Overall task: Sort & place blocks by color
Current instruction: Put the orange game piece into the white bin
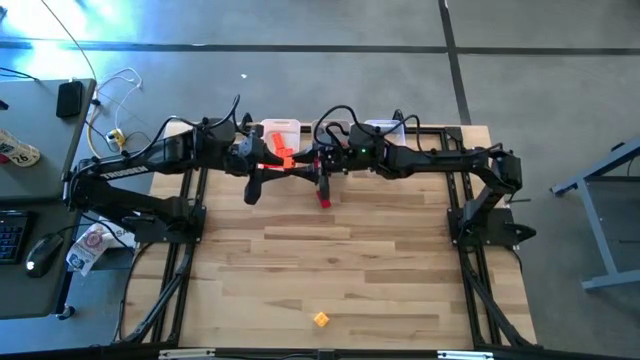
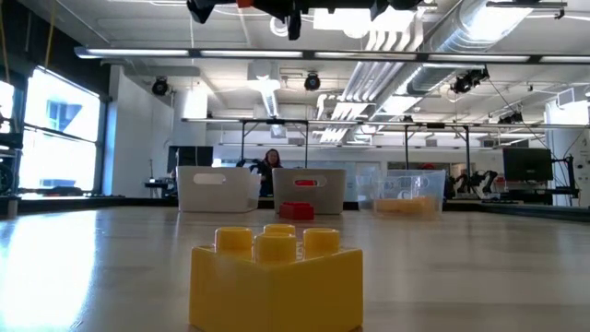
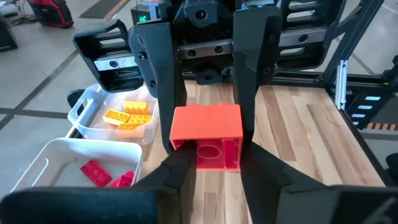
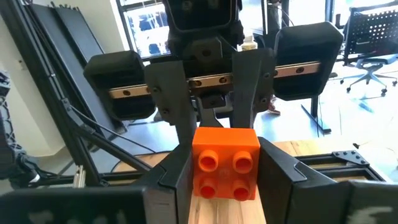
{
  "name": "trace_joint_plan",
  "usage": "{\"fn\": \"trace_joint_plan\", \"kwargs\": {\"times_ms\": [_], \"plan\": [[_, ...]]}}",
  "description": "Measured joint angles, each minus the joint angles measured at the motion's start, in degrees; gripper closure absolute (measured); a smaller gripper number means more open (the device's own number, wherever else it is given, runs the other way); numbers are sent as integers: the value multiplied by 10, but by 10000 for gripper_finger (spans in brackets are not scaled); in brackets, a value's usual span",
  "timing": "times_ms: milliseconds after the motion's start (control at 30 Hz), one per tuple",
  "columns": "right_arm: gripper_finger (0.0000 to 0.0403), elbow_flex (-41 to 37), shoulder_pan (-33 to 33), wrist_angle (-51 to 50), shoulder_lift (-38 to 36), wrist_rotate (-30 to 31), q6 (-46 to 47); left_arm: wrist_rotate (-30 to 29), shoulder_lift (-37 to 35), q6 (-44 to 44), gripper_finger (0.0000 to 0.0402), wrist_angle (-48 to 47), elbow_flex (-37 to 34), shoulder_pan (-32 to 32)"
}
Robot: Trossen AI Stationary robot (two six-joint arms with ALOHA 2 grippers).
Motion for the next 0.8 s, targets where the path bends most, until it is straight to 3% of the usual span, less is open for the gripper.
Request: {"fn": "trace_joint_plan", "kwargs": {"times_ms": [300, 667, 800], "plan": [[278, 0, 0, -2, 0, -3, -18, 18, 0, -4, 354, -1, 0, 1], [207, 0, 1, 3, 0, 1, -17, 22, 2, 4, 362, -12, 0, 0], [184, 0, 2, 2, 0, 38, -27, -6, 2, 4, 378, -23, 0, 0]]}}
